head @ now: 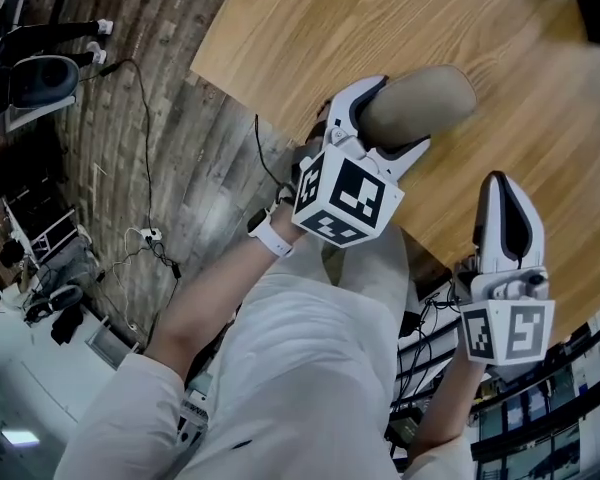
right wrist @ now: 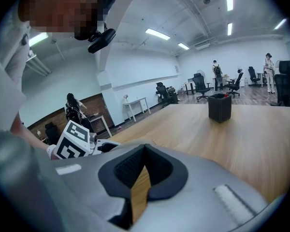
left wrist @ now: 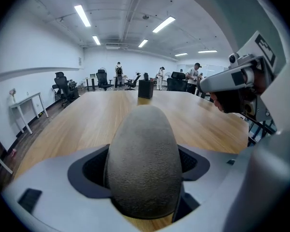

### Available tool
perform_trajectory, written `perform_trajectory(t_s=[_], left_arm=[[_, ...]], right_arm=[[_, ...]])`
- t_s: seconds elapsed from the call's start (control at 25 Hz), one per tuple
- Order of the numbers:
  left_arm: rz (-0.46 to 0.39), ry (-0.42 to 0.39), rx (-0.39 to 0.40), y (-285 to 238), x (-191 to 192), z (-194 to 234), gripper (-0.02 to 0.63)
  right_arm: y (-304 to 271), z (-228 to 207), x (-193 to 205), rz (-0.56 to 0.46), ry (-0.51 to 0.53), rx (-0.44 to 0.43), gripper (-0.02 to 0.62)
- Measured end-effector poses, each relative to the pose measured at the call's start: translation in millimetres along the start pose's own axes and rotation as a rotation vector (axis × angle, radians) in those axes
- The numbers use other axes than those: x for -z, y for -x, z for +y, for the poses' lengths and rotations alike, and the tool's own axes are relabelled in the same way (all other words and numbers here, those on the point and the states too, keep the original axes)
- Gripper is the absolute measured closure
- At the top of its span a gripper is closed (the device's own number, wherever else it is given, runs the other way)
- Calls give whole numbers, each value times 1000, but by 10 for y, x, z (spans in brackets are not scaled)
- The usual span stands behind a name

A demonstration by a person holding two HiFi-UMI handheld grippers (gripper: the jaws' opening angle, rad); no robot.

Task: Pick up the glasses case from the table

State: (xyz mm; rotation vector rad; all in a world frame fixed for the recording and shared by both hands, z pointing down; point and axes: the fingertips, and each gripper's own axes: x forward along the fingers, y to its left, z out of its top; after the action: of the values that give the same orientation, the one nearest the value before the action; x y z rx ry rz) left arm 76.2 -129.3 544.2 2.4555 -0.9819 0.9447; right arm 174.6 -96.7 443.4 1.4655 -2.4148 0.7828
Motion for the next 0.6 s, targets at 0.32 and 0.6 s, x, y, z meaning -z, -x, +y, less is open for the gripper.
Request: perform_trajectory(t_s=[0.32,0.6], left_arm=[[-24,33,-41,335,-15,89,224],[-52,67,-75,670,-216,218,224]], right_arm=[[5,172,-146,-33,41,-19,584],[8,318,-449,-56,84,-29,584]])
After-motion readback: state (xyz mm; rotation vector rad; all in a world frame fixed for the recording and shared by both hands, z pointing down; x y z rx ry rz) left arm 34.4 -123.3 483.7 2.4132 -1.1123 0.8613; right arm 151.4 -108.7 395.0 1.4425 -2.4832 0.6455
